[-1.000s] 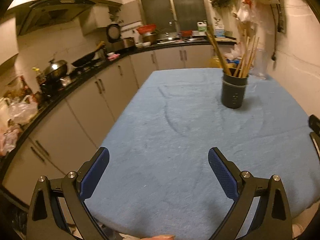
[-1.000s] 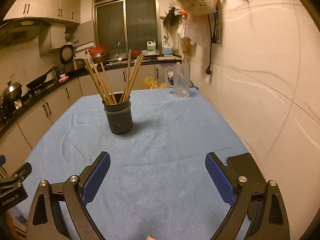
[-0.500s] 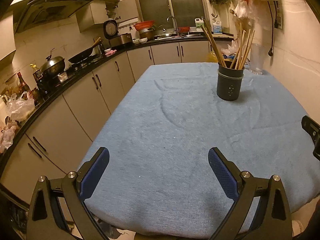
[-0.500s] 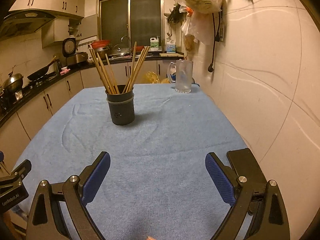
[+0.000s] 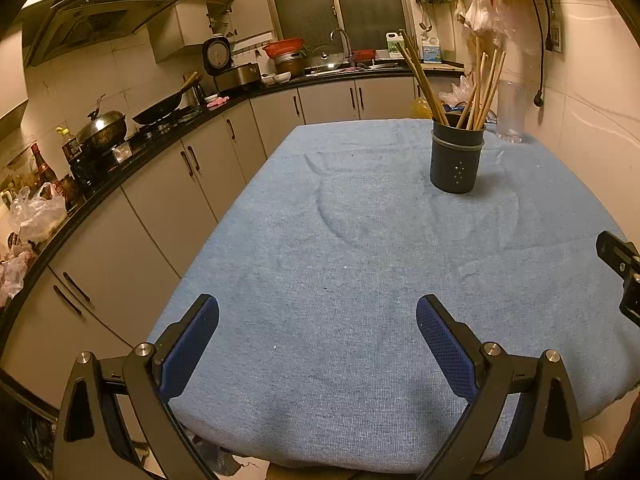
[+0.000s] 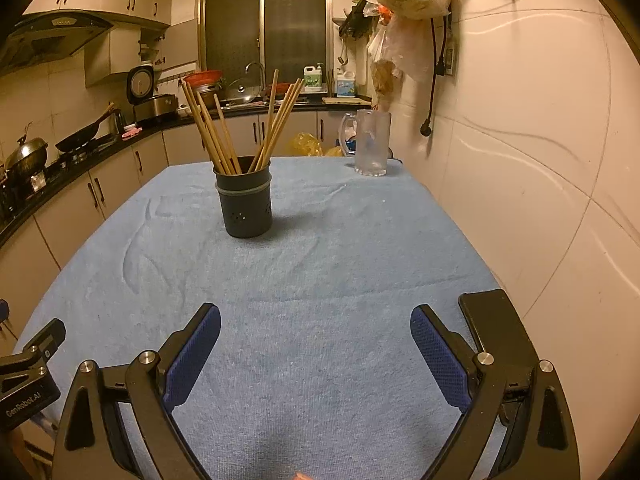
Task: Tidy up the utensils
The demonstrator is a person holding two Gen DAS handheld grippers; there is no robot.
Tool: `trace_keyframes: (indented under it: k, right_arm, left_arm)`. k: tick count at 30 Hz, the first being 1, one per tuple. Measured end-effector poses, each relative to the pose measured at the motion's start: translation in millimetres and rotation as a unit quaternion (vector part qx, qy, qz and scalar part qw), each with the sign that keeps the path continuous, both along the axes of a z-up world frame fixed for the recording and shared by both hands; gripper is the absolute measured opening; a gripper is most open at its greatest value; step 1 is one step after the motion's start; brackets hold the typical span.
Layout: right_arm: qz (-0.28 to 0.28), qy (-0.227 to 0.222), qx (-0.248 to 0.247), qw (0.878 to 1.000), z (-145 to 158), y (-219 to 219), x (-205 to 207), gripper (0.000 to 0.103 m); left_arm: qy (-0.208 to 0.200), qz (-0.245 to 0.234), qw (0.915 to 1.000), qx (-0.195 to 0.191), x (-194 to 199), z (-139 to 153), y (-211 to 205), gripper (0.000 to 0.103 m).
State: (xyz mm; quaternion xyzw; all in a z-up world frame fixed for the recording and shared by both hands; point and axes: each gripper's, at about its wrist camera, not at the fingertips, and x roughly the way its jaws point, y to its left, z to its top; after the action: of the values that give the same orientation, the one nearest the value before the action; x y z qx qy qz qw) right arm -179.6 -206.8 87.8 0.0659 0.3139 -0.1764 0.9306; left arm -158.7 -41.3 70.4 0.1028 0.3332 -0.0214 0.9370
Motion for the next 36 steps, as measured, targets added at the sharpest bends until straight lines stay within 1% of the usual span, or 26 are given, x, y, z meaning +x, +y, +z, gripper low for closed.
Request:
trace_keyframes:
  k: [36]
  right_arm:
    - [0.009, 0.024, -0.001, 1.000, -10.7, 5.2, 10.2, 0.098]
  left_arm:
    - [0.002, -0.005, 1.0000, -0.001, 1.8, -6.4, -4.1, 0.099]
